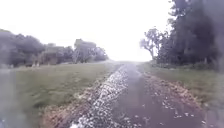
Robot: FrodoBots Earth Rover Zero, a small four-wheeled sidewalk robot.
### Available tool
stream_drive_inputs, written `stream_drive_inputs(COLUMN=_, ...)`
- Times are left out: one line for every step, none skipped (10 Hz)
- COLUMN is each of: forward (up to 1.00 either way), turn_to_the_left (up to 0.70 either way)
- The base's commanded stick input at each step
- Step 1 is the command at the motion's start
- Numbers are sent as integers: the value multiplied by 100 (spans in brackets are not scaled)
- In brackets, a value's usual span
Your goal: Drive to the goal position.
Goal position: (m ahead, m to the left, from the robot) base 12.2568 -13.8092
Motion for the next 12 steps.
stream_drive_inputs(forward=70, turn_to_the_left=0)
stream_drive_inputs(forward=70, turn_to_the_left=0)
stream_drive_inputs(forward=70, turn_to_the_left=0)
stream_drive_inputs(forward=70, turn_to_the_left=0)
stream_drive_inputs(forward=70, turn_to_the_left=0)
stream_drive_inputs(forward=70, turn_to_the_left=0)
stream_drive_inputs(forward=70, turn_to_the_left=-7)
stream_drive_inputs(forward=70, turn_to_the_left=-24)
stream_drive_inputs(forward=70, turn_to_the_left=-32)
stream_drive_inputs(forward=70, turn_to_the_left=-16)
stream_drive_inputs(forward=70, turn_to_the_left=-1)
stream_drive_inputs(forward=70, turn_to_the_left=0)
